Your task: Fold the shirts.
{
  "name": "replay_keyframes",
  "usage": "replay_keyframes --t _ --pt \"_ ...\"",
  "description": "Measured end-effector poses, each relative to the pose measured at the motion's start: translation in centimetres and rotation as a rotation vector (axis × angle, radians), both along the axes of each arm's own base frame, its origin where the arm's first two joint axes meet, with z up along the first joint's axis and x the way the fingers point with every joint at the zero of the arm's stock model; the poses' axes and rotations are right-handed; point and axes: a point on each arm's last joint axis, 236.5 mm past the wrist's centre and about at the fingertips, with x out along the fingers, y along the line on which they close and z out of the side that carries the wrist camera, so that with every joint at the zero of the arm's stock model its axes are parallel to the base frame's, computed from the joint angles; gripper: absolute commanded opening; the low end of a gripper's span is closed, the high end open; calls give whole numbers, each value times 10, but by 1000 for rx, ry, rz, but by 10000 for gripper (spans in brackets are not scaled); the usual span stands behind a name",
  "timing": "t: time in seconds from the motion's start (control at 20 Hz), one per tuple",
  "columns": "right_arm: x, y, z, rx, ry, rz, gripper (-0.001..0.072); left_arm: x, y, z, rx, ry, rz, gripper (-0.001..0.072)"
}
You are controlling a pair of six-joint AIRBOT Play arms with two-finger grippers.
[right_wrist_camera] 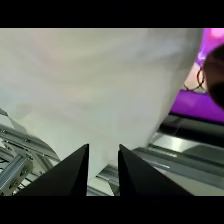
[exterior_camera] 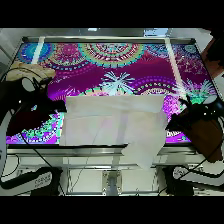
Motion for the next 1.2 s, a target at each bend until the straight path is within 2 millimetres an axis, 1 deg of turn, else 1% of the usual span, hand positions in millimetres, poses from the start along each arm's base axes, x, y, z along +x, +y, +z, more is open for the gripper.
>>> replay_keyframes --t 0.1,0.15,0.25,0.35,0.45,0.6,0.9,1.05,1.2 --pt "-32 10 -15 30 74 -27 354 -26 0 -6 5 25 3 615" --pt "-45 16 -21 45 106 -37 354 -35 0 -7 5 31 5 615" --pt "-65 29 -32 74 149 -61 354 -49 -3 -6 -6 39 12 616" --pt "-76 39 -41 92 172 -85 354 -54 -8 -3 -24 32 17 616" --pt "-84 49 -46 112 188 -108 354 -56 -12 -1 -43 25 23 615" --pt "-91 61 -50 129 199 -108 354 -57 -16 0 -61 18 27 615" --pt "-102 81 -55 113 209 3 353 -58 -19 1 -72 15 30 615" --pt "-111 83 -58 80 218 78 354 -57 -19 2 -74 15 30 616" --pt "-114 82 -60 60 219 111 353 -57 -19 2 -74 15 30 615"
